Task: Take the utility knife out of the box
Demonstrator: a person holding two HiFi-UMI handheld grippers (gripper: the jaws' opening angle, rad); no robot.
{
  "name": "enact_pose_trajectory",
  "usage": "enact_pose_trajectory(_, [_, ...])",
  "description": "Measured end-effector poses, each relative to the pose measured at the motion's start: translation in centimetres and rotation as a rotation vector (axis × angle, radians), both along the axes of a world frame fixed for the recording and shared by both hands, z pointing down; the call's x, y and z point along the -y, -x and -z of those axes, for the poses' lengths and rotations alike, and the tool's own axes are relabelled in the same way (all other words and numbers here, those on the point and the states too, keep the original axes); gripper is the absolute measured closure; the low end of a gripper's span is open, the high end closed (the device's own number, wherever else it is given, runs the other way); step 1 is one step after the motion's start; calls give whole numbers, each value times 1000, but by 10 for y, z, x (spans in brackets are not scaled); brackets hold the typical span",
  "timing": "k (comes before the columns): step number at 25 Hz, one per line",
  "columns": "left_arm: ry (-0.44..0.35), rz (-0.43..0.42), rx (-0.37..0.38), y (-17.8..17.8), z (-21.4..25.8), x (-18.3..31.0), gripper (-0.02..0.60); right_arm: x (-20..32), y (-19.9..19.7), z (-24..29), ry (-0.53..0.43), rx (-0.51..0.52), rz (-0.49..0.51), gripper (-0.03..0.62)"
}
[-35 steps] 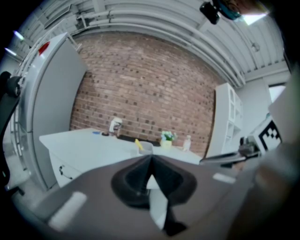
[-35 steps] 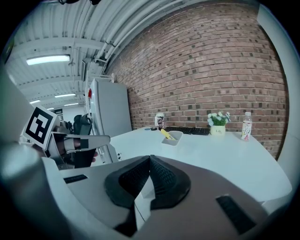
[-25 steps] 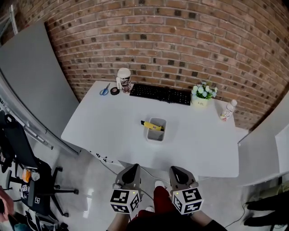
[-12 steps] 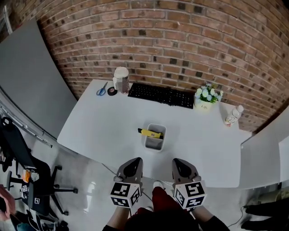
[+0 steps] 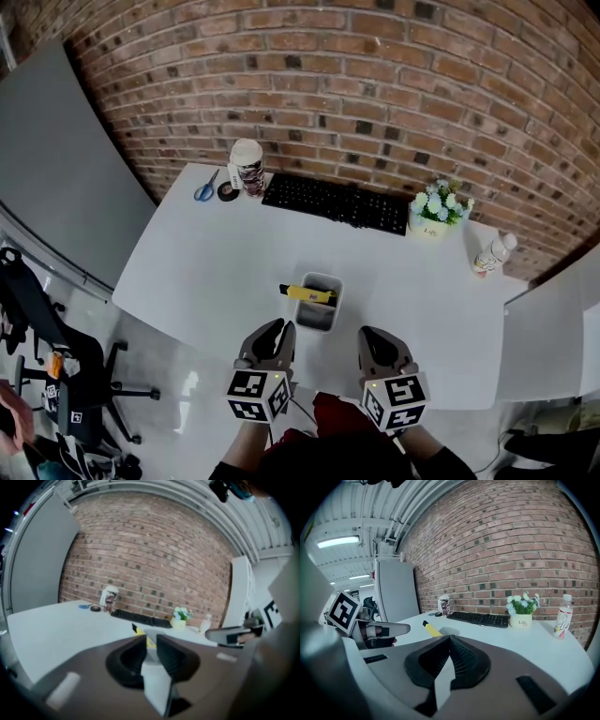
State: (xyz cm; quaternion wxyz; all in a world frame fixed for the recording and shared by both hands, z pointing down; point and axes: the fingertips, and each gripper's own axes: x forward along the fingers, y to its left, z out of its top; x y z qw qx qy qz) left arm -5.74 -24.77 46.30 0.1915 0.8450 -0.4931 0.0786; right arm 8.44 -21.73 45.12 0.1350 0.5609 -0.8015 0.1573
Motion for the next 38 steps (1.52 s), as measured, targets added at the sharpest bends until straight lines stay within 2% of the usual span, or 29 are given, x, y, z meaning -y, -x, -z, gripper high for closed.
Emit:
enact_pose_trajectory(4, [42,25,-40,-3,-10,14,502,13,-5,-3,12,-2,9,586])
enact_pose_trajectory(9, [78,38,-15,-5,-23,30,438,26,-10,-11,32,0,11,586])
enact_pose_trajectory(15, [120,40,-9,-11,-37,49,402,39,-16,-18,58,1,13,586])
enact_pose_trajectory(18, [149,35,-30,-16,-42,57,393,44,-20,-23,72,2,9,586])
enact_pose_trajectory(22, [183,36,-70,-22,-49,66,391,50,-24,-30,91,5,8,586])
enact_pose_trajectory(34, [198,22,-47,-33,-57,83,394,61,-26,-46,135,6,28,586])
enact_pose_trajectory(38, [190,7,-31,-35,-56,84,448,61,-25,-50,149,7,33,586])
